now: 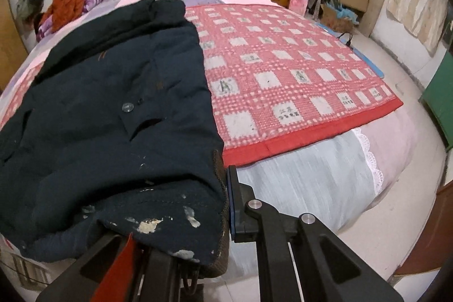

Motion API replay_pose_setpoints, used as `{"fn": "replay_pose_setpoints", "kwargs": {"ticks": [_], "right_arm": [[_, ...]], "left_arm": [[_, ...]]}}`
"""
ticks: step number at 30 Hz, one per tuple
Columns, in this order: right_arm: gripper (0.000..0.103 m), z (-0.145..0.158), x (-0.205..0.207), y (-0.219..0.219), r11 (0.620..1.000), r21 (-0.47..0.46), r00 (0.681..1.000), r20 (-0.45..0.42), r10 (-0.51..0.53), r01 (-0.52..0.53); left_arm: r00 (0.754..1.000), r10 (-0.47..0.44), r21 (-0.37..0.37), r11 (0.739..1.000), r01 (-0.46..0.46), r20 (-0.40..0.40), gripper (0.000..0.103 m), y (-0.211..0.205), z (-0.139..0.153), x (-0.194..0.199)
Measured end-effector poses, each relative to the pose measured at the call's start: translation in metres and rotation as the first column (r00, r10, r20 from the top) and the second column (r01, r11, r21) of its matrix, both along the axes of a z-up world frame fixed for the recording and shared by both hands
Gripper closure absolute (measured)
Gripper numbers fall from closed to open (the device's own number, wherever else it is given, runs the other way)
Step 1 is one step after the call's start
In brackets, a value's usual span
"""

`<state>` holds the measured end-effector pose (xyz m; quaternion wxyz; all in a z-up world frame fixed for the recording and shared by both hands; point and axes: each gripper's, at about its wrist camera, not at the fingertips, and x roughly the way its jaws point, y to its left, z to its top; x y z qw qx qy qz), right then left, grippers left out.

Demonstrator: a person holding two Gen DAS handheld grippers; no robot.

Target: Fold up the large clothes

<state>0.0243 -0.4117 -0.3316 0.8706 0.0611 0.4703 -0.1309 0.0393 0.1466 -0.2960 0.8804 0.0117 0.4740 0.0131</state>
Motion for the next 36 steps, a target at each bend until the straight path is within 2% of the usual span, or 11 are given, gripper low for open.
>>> {"fn": "replay_pose_setpoints", "kwargs": {"ticks": [7, 13, 15, 17, 19, 21, 22, 23, 28, 31, 36], "right_arm": [[0.092, -0.029, 0.004, 0.003, 0.999, -0.020, 0.998, -0.048, 0.027, -0.028], [0.088, -0.052, 0.010, 0.002, 0.999, -0.032, 0.995, -0.091, 0.026, -0.030], [0.086, -0.055, 0.013, 0.004, 0.998, -0.063, 0.995, -0.098, 0.018, -0.025], [0.085, -0.059, 0.014, 0.004, 0.998, -0.063, 0.995, -0.098, 0.012, -0.018], [0.084, -0.060, 0.011, -0.004, 1.000, 0.020, 0.998, -0.059, 0.007, -0.006], [0.085, -0.063, 0.007, -0.012, 0.997, 0.071, 0.999, -0.050, -0.002, 0.005], [0.085, -0.064, 0.006, -0.012, 0.997, 0.074, 0.998, -0.054, 0.008, -0.004], [0.085, -0.064, 0.006, -0.011, 0.997, 0.071, 0.998, -0.059, 0.017, -0.013], [0.091, -0.056, 0.005, -0.012, 0.995, 0.099, 0.998, -0.056, 0.036, -0.031], [0.092, -0.039, 0.000, -0.009, 0.996, 0.075, 0.998, -0.030, 0.047, -0.044], [0.094, -0.004, -0.008, -0.007, 0.996, 0.057, 0.998, 0.016, 0.068, -0.069]], "left_arm": [[0.998, 0.018, 0.043, 0.999, -0.015, -0.058, 0.089, -0.003, -0.032, 0.006], [0.998, 0.036, 0.077, 0.997, -0.032, -0.055, 0.082, -0.007, -0.047, 0.014], [0.998, 0.038, 0.102, 0.994, -0.033, -0.051, 0.071, -0.011, -0.050, 0.017], [0.996, 0.069, 0.140, 0.988, -0.061, -0.051, 0.047, -0.010, -0.053, 0.020], [0.996, 0.083, 0.139, 0.987, -0.076, -0.045, 0.045, -0.007, -0.055, 0.019], [0.995, 0.081, 0.100, 0.992, -0.076, -0.054, 0.055, -0.004, -0.055, 0.019], [0.995, 0.070, 0.060, 0.996, -0.066, -0.067, 0.080, -0.004, -0.056, 0.018], [0.995, 0.052, -0.004, 0.999, -0.053, -0.085, 0.091, -0.003, -0.056, 0.019], [0.996, 0.048, -0.060, 0.997, -0.052, -0.070, 0.092, -0.002, -0.042, 0.014], [0.998, 0.058, -0.090, 0.994, -0.060, -0.028, 0.094, 0.005, -0.017, -0.001], [1.000, -0.003, -0.098, 0.995, 0.005, 0.014, 0.094, -0.001, 0.018, -0.016]]}}
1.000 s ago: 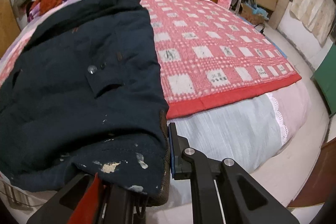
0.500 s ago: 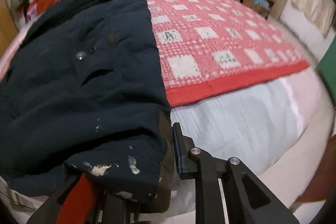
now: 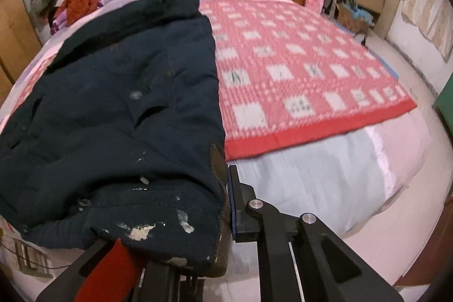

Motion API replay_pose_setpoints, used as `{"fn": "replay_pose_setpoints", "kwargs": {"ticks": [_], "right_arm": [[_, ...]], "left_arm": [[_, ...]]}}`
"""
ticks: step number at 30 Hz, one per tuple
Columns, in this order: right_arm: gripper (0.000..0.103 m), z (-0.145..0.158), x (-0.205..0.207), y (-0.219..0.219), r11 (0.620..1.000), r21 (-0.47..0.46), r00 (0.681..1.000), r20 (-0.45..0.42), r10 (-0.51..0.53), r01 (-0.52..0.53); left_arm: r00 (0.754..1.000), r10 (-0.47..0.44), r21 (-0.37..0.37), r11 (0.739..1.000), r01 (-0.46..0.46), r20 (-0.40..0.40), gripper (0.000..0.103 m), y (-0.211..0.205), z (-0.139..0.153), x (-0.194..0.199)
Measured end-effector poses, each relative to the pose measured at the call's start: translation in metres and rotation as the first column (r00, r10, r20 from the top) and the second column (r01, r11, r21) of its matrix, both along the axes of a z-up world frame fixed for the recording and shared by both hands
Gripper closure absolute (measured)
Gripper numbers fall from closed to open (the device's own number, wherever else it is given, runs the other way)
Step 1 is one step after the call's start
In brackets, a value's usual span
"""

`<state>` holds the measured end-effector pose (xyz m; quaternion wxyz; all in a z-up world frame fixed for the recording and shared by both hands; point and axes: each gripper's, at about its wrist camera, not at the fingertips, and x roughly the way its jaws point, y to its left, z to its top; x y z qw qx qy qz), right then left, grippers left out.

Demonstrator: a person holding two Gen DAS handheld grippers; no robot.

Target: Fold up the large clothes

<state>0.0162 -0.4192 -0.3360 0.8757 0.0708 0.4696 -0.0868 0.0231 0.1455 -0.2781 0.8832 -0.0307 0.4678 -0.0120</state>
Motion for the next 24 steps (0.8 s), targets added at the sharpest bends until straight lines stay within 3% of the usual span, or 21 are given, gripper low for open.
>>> {"fn": "replay_pose_setpoints", "kwargs": {"ticks": [4, 7, 16, 20, 24], "right_arm": [[0.094, 0.024, -0.009, -0.007, 1.000, 0.013, 1.000, 0.022, -0.011, 0.011], [0.094, 0.039, -0.024, -0.006, 1.000, 0.004, 1.000, 0.008, 0.019, -0.019], [0.094, 0.081, -0.094, -0.003, 0.997, 0.008, 0.985, -0.155, 0.071, -0.070], [0.094, 0.106, -0.109, -0.006, 0.997, 0.005, 0.976, -0.205, 0.073, -0.074], [0.094, 0.137, -0.081, -0.010, 0.996, -0.017, 0.986, -0.144, 0.083, -0.086]], "left_arm": [[1.000, -0.011, -0.024, 1.000, 0.011, 0.002, 0.094, -0.001, 0.015, -0.015], [0.999, -0.012, -0.032, 0.999, 0.010, -0.039, 0.094, 0.000, 0.019, -0.038], [0.978, -0.006, -0.056, 0.998, -0.006, -0.211, 0.094, 0.003, 0.041, -0.113], [0.978, -0.006, -0.043, 0.999, -0.003, -0.210, 0.094, 0.007, 0.057, -0.110], [0.991, 0.020, -0.055, 0.998, -0.027, -0.134, 0.094, 0.017, 0.083, -0.065]]}}
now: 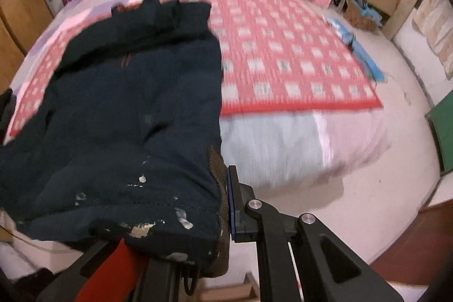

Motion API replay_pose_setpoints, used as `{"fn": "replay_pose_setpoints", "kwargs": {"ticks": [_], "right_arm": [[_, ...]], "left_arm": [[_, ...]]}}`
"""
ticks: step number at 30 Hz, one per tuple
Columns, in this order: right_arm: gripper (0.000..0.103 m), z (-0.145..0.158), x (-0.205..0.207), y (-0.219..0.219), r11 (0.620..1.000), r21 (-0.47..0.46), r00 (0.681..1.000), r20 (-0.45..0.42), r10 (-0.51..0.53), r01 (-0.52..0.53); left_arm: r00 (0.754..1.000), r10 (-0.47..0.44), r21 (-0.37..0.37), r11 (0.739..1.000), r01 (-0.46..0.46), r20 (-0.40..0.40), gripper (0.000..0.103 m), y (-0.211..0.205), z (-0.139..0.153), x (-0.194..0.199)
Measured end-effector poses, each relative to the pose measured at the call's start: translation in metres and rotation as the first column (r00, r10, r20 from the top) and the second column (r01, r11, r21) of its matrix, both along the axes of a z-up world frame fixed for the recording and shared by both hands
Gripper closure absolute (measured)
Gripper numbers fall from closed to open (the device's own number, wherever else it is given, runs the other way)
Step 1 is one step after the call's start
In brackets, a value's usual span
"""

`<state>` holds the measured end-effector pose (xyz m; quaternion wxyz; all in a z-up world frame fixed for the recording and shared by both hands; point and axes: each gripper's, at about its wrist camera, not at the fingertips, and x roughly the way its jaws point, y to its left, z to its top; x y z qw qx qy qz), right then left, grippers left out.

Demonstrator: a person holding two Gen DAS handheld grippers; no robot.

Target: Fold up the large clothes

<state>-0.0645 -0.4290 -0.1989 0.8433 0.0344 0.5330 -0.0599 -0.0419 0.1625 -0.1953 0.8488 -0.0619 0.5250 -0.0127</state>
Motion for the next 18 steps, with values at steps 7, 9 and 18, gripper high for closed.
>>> {"fn": "replay_pose_setpoints", "kwargs": {"ticks": [7, 9, 18], "right_arm": [[0.095, 0.052, 0.120, -0.004, 0.998, 0.004, 0.978, 0.200, 0.054, -0.055], [0.095, 0.059, 0.177, -0.010, 0.997, 0.031, 0.966, 0.250, 0.060, -0.070], [0.095, 0.012, 0.414, -0.037, 0.993, 0.110, 0.973, 0.230, 0.008, -0.034]], "left_arm": [[0.988, -0.033, 0.031, 0.999, 0.029, 0.150, 0.094, -0.006, 0.043, 0.134], [0.986, -0.011, 0.030, 1.000, 0.005, 0.167, 0.094, -0.004, 0.048, 0.187], [0.991, 0.092, 0.068, 0.993, -0.098, 0.095, 0.094, -0.019, 0.018, 0.408]]}}
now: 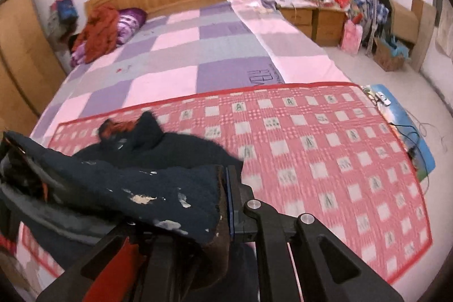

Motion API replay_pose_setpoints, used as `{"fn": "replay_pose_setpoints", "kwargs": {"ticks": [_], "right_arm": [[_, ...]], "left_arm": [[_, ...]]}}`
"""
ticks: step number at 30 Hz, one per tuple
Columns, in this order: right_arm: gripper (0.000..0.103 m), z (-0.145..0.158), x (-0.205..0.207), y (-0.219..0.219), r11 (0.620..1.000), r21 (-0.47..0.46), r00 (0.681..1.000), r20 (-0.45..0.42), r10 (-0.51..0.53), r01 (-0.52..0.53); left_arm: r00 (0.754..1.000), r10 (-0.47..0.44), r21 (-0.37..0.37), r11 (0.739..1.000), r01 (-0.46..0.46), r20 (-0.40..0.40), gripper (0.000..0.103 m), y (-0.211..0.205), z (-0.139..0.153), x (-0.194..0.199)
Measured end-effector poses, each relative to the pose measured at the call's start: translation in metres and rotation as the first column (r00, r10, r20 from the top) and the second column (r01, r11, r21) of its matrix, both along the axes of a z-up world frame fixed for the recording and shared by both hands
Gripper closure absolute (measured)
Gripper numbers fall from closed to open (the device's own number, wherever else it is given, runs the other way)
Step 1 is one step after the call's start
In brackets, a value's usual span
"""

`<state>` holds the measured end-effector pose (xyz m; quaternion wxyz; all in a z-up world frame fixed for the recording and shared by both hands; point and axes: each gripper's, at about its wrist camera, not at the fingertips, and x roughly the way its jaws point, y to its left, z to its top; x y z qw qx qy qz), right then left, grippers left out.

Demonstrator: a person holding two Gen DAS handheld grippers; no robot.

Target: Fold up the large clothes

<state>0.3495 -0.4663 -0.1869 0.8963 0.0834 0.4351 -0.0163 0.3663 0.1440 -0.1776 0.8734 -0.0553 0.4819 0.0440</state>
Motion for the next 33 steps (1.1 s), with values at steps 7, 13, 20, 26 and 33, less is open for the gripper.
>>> {"fn": "replay_pose_setpoints", "kwargs": {"ticks": [7, 13, 20, 26, 33], "right_arm": [[0.095, -0.090, 0.104, -0.014, 0.999, 0.003, 0.979, -0.201, -0.044, 0.045], [0.091, -0.146, 0.127, -0.014, 0.999, -0.023, 0.955, -0.291, -0.053, 0.049], [0.035, -0.131, 0.130, -0.022, 0.996, -0.095, 0.950, -0.312, -0.026, -0.004], [0.014, -0.080, 0.122, -0.040, 1.000, -0.015, 0.954, -0.299, 0.006, -0.011], [0.014, -0.039, 0.086, 0.005, 0.983, -0.170, 0.981, -0.189, 0.036, -0.069]], "left_arm": [[0.982, 0.067, 0.054, 0.997, -0.059, -0.176, 0.092, -0.017, -0.080, 0.084], [0.956, 0.051, 0.043, 0.998, -0.041, -0.288, 0.085, -0.025, -0.132, 0.114], [0.940, -0.145, -0.036, 0.989, 0.140, -0.308, 0.073, -0.020, -0.098, 0.130], [0.911, -0.262, -0.132, 0.964, 0.231, -0.319, 0.066, -0.017, -0.056, 0.143], [0.902, -0.145, -0.299, 0.954, 0.019, -0.406, 0.065, 0.000, -0.076, 0.140]]}}
